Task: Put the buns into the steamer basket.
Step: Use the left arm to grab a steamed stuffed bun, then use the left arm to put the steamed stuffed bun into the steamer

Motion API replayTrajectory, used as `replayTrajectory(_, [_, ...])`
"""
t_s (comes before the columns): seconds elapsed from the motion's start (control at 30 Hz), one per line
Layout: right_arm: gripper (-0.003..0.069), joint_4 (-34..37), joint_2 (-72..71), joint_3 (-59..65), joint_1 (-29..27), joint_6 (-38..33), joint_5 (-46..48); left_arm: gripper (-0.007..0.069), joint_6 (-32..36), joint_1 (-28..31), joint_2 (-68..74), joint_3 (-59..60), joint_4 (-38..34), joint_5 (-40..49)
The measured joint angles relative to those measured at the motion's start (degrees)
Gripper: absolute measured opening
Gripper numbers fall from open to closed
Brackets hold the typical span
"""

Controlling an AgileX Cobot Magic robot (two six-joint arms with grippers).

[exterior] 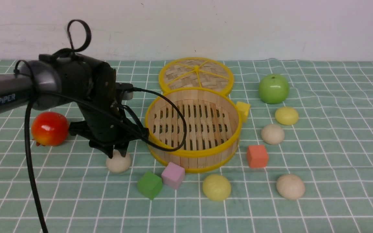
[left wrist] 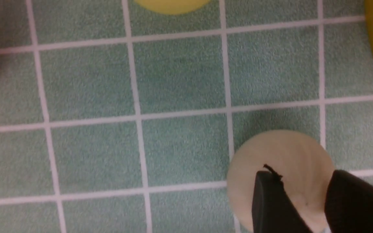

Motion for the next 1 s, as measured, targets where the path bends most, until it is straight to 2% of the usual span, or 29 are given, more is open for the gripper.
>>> replayTrajectory(0.23, [0.024,0.0,0.0,0.0,0.0,0.0,0.0,0.0237,-0.1,0.0,0.3,-0.1,0.0,-0.5])
replayTrajectory(0.37, [0.024,0.0,0.0,0.0,0.0,0.0,0.0,0.0191,-0.1,0.0,0.6,-0.1,0.0,-0.6])
replayTrajectory(0.4, [0.024,0.0,0.0,0.0,0.0,0.0,0.0,0.0125,-0.1,0.0,0.7,-0.1,0.0,-0.5])
replayTrajectory(0.43, [0.024,0.0,0.0,0.0,0.0,0.0,0.0,0.0125,-0.1,0.0,0.7,-0.1,0.0,-0.5])
replayTrajectory(0.5, [0.024,0.0,0.0,0.0,0.0,0.0,0.0,0.0016,-0.1,0.0,0.7,-0.1,0.2,-0.5])
replayTrajectory(0.57, [0.024,0.0,0.0,0.0,0.0,0.0,0.0,-0.0013,-0.1,0.0,0.6,-0.1,0.5,0.0])
replayTrajectory(0.83, [0.024,0.0,0.0,0.0,0.0,0.0,0.0,-0.0013,0.2,0.0,-4.7,-0.2,-0.4,2.0])
replayTrajectory(1.0, [0.024,0.0,0.0,0.0,0.0,0.0,0.0,-0.0013,4.6,0.0,-10.3,-2.7,-9.2,2.5])
